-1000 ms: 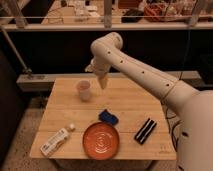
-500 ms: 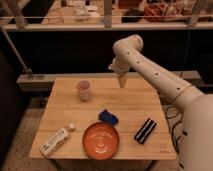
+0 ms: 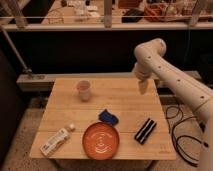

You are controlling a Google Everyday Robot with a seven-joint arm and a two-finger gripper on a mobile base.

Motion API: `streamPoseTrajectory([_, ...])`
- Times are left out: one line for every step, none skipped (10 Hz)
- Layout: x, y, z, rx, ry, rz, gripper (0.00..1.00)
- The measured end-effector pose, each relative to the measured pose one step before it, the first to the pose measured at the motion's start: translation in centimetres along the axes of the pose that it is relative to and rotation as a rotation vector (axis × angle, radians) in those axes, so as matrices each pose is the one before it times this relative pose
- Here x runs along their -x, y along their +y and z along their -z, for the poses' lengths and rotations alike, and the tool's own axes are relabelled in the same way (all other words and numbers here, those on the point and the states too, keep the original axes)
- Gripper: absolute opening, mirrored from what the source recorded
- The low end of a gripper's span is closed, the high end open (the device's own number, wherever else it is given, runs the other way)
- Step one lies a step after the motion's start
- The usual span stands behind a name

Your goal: Move the arm in a circular motion

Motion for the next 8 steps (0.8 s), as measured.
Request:
streamPoseTrajectory([-1.442,3.226,0.832,0.01475,0.01488,-0.03448,0.8])
streamPoseTrajectory([-0.666,2.356,0.659,0.00813,0.00704,-0.0176,0.8])
streamPoseTrajectory([-0.076,1.887,0.537,0.00866,0.00074,-0.01066,0.8])
streamPoseTrajectory([0.331,2.379,0.536,0.01347,0.00071,-0.00712,0.8])
streamPoseTrajectory([0.713,2.282,0.523,0.01278,-0.00458,-0.00082,0.8])
streamPoseTrajectory([1.088,1.681,0.371,0.00936,-0.00936,0.01034,0.8])
streamPoseTrajectory([2.02,1.409,0.478,0.00697,-0.01868,0.02485,0.8])
streamPoseTrajectory([2.126,0.624,0.273,0.00508,-0.0159,0.0337,0.8])
